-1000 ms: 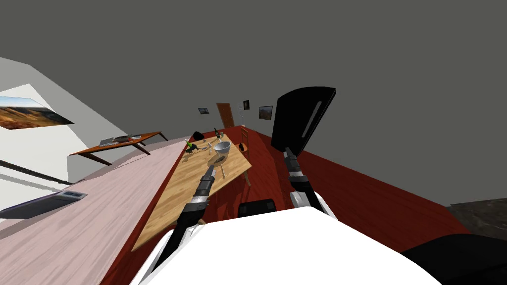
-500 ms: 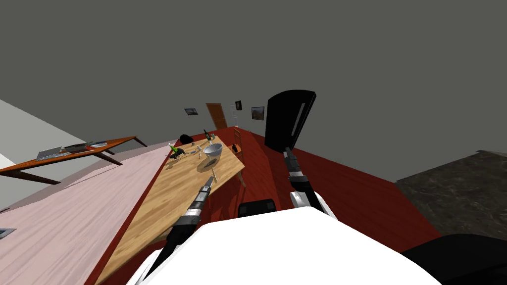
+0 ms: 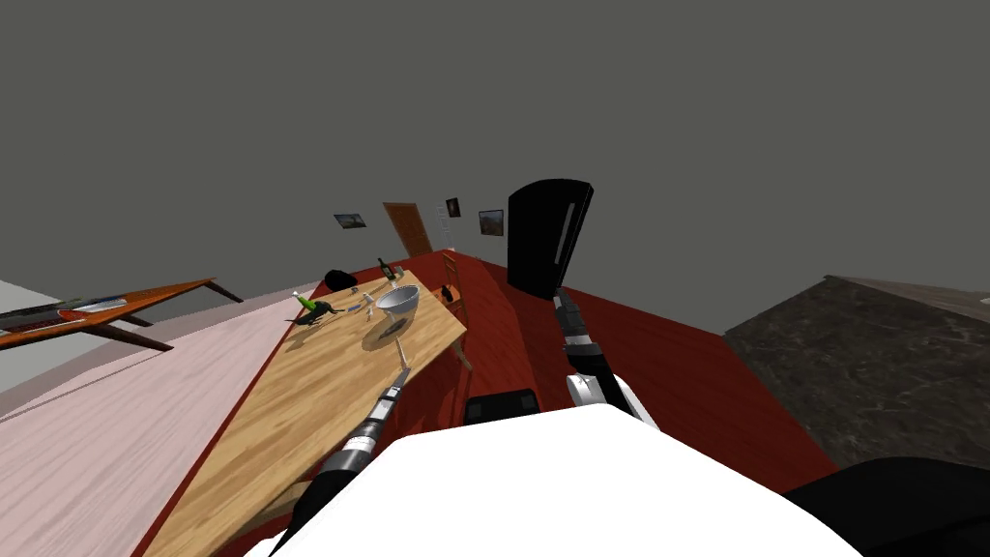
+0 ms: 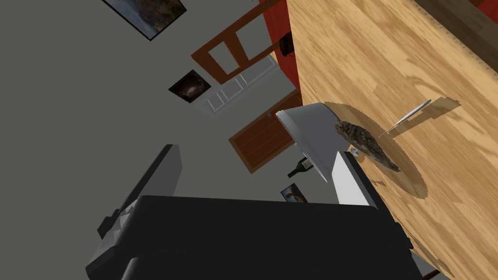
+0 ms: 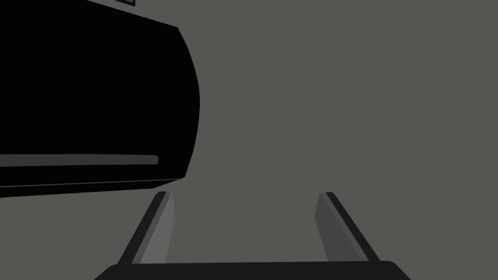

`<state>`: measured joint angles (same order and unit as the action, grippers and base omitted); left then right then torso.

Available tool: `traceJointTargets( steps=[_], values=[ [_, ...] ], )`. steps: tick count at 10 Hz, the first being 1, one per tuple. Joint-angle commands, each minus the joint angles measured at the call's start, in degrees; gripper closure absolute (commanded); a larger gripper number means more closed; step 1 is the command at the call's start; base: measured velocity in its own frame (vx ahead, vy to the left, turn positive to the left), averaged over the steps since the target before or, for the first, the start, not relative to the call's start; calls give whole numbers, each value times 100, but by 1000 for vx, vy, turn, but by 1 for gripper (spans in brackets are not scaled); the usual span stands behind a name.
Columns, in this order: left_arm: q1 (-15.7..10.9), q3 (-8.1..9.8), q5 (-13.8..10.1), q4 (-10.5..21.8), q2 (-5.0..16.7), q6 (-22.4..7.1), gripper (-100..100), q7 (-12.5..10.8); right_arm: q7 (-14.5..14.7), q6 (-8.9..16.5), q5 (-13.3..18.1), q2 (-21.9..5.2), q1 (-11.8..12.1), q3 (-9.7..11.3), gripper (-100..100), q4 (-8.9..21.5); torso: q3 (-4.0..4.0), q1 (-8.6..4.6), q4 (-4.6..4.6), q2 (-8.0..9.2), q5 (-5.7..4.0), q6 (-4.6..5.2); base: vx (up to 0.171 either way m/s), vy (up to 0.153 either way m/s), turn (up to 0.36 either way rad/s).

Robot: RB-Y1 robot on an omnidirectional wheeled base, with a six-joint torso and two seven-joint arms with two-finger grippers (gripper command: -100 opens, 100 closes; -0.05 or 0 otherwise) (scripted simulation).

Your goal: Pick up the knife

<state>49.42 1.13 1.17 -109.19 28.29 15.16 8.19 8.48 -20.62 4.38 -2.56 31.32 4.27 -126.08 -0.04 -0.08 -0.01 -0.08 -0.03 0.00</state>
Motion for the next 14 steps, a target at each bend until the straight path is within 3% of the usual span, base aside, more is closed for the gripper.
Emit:
traceJointTargets(
  steps=[1,2,4,9,10,13,14],
  values=[
    [120,35,-18,286,210,-83,-100,-13,0,0,0,0,0,0,0,0,0,0,0,0,0,0,76,-49,-269],
    [177,36,-18,511,326,-168,-100,-20,0,0,0,0,0,0,0,0,-6,0,-2,-10,0,2,91,-46,-207],
    [177,36,-18,596,326,-168,-100,-20,0,0,0,0,1,-1,0,0,-6,3,-3,-10,0,-2,43,-19,-43],
    [297,2,-17,1782,843,-635,-100,-165,0,0,0,-1,2,-1,0,0,-27,15,-10,-47,3,1,132,-10,-222],
    [297,2,-17,1828,843,-635,-100,-165,0,0,0,-1,2,-1,0,0,-34,16,-13,-58,4,0,131,13,-61],
    [265,-41,-12,2530,1068,-925,-100,-312,0,0,0,-1,2,-1,0,0,-21,27,-8,-36,5,0,142,38,-185],
    [265,-41,-12,2601,1068,-925,-100,-312,0,0,0,-1,2,-2,0,0,-28,29,-10,-49,5,-1,139,35,-67]
  ],
)
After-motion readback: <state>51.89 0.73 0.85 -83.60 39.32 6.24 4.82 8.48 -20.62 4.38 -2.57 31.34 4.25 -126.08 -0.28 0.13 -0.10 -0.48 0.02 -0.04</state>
